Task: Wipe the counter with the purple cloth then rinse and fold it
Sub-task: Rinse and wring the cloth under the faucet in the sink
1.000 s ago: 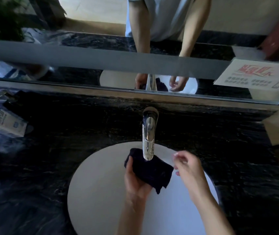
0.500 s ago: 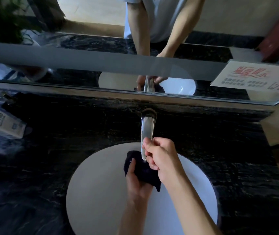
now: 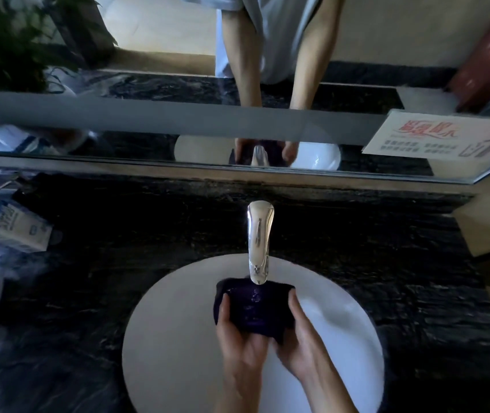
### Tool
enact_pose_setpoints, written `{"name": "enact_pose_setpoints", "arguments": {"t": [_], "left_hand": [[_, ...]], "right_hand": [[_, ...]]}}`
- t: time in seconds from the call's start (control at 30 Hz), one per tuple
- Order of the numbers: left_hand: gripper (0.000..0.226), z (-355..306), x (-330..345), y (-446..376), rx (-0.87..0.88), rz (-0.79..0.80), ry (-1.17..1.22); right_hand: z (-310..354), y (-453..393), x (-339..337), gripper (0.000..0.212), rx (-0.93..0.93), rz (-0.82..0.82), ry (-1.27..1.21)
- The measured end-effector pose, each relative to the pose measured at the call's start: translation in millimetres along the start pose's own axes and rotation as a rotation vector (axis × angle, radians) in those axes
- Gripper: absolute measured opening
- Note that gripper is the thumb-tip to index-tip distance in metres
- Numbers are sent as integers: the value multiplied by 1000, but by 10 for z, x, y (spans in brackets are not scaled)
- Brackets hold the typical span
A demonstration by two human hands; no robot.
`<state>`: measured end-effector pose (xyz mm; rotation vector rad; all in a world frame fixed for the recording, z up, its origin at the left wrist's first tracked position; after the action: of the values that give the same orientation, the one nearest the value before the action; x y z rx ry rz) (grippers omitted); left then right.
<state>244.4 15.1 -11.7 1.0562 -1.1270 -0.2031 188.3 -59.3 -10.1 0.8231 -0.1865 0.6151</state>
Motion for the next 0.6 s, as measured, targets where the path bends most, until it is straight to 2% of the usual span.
{"name": "enact_pose_setpoints", "arguments": {"t": [0.1, 0.27, 0.47, 0.53, 0.6], "left_hand": [[48, 49, -47, 85, -38, -20, -45], [45, -200, -239, 196, 136, -91, -300], [43, -311, -401, 235, 188, -58, -324], [50, -356, -448, 257, 213, -52, -353], [75, -407, -478, 285, 249, -37, -467]], "right_hand": [[-160, 74, 115, 63, 102, 73, -245], [-180, 69, 120, 43, -12, 11, -260], [-274, 135, 214, 46, -15, 31, -216], [-282, 126, 211, 40, -33, 28, -184], [-270, 106, 211, 34, -64, 42, -129]]}}
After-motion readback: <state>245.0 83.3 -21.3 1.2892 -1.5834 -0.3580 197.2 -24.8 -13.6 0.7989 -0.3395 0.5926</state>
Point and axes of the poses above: each hand's wrist, its own y-axis away from the middle knuckle, its own x-axis out of the palm, z = x × y, the point moved 6 cm from there along -y, towards the middle knuckle, and after that the axes turned 15 degrees about -x, right-handed, at the moved point
